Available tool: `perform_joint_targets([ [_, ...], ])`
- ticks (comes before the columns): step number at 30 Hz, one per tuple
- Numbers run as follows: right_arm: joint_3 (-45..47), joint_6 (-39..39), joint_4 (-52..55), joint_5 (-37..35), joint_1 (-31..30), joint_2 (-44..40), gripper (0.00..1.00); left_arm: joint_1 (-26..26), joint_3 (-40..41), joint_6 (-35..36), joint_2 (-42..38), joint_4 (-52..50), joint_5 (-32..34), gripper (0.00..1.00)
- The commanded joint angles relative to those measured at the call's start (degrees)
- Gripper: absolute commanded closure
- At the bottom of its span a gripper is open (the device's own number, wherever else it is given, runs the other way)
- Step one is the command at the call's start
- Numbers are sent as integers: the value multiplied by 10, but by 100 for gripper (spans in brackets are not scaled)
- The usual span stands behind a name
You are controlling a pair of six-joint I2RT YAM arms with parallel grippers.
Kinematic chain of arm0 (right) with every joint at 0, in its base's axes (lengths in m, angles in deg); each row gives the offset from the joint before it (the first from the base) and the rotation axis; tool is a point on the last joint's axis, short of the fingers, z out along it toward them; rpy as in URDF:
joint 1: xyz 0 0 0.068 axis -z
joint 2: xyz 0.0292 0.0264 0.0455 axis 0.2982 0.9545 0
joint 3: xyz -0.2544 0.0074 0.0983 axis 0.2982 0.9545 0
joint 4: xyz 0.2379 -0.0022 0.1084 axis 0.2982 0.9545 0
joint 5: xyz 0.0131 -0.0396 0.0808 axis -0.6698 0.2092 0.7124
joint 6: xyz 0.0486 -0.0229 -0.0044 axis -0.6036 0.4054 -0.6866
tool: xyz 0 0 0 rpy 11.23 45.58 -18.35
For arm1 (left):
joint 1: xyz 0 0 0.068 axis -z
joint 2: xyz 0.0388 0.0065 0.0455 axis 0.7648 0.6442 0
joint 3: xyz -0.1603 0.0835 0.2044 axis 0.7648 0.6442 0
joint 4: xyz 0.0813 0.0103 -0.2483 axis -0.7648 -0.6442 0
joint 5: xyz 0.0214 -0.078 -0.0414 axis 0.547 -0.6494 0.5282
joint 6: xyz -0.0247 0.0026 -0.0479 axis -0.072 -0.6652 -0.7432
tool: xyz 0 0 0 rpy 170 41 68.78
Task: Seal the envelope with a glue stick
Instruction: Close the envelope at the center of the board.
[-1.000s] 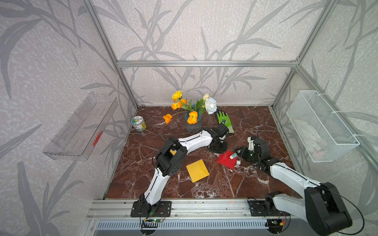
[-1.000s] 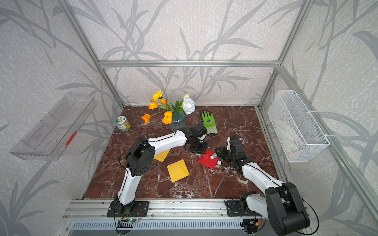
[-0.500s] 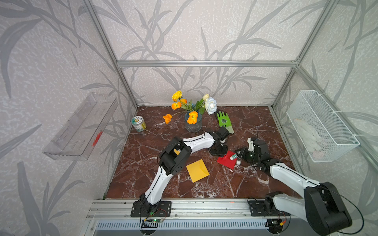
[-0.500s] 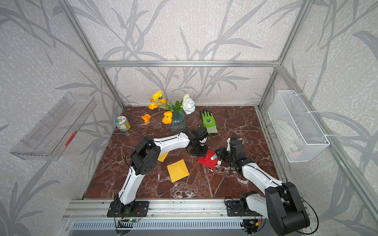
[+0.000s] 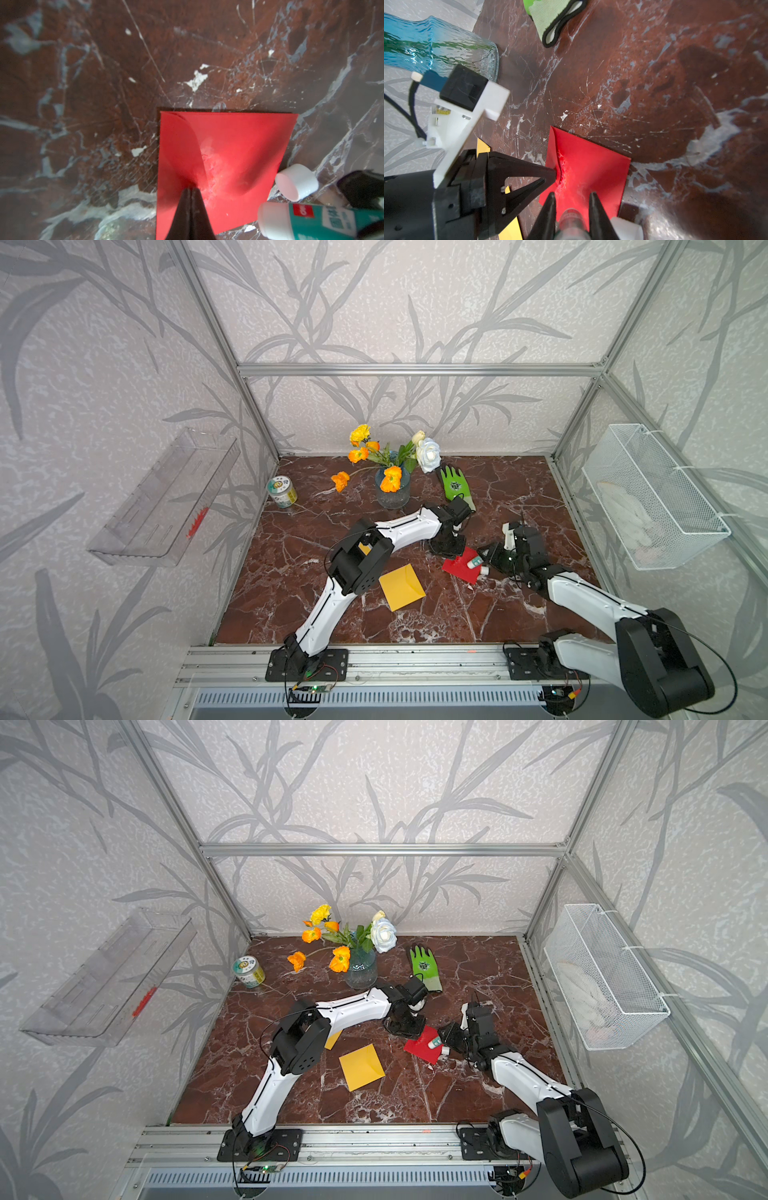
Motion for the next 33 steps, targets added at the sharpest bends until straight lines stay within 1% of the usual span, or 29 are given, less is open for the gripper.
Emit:
perform_joint_targets([
  [1,10,1,-18,-3,2,3,100,19,-14,28,54,-93,108,96],
  [4,14,-1,-21,-3,2,3,100,36,-29,31,63,-108,145,92],
  [9,20,0,-20,-4,3,-4,100,61,-73,44,95,-147,183,91],
  [13,26,-1,-13,-4,5,-24,100,66,-93,45,118,-165,187,91],
  [23,61,-18,5,-35,10,-100,100,66,-104,51,149,-194,161,87],
  [30,73,-16,15,-47,12,-130,100,63,-100,52,150,-173,81,79],
  [33,74,-17,16,-45,12,-133,100,60,-100,51,138,-166,69,77],
])
